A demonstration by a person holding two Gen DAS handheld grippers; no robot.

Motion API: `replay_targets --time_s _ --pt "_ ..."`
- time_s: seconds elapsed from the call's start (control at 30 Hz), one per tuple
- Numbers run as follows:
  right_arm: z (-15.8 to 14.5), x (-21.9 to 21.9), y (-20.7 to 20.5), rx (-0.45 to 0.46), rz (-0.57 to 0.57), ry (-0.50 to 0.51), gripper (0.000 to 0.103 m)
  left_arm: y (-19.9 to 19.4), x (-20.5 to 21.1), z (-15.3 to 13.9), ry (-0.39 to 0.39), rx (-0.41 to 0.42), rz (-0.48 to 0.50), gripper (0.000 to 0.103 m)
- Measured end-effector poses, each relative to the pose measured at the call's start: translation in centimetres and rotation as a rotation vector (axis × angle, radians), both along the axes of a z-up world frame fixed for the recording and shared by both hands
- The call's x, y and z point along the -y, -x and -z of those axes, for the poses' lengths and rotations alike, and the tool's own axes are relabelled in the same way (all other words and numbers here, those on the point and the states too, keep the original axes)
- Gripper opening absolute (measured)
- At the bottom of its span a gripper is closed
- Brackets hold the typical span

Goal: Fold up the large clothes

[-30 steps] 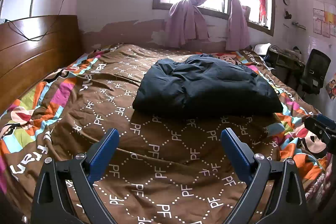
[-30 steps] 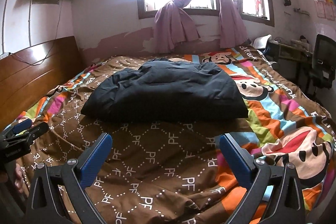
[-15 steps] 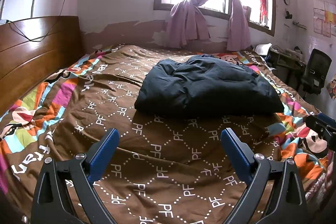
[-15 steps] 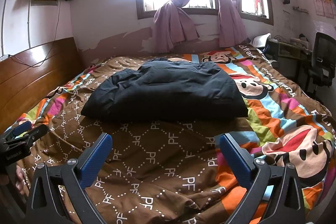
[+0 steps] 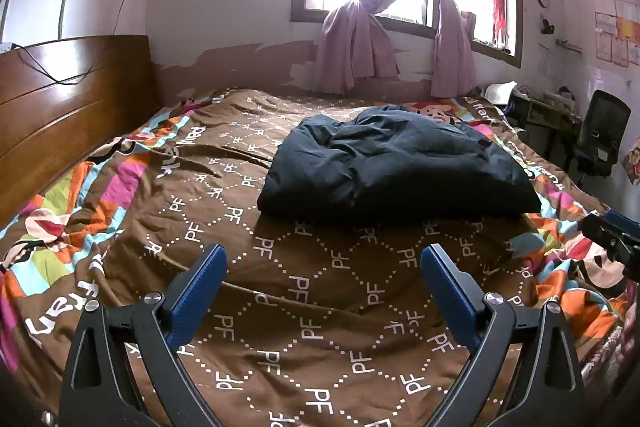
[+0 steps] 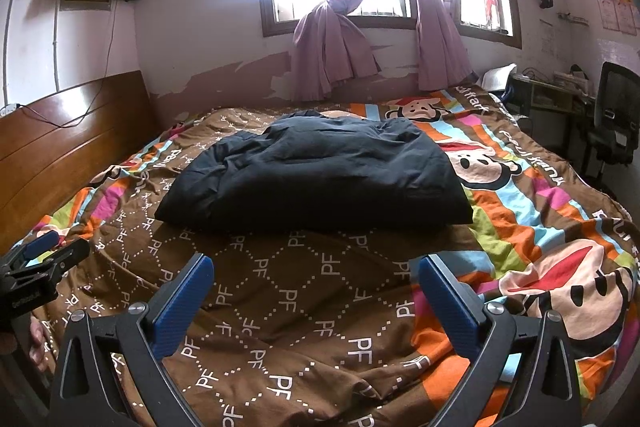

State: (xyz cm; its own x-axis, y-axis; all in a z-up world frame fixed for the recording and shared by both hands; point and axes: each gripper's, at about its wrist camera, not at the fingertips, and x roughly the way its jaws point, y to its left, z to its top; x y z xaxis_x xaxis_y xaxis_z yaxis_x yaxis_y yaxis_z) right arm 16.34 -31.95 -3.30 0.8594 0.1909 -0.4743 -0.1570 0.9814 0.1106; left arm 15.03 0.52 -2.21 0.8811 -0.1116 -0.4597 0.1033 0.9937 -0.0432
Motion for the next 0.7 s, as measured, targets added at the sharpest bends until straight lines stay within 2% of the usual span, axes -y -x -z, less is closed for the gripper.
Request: replay_targets --time_s 0.7 --pt "-0.04 0.22 -0.20 0.003 -0.003 0.001 0.103 0.21 0.13 -0.32 -0.005 0.011 -0.006 0.095"
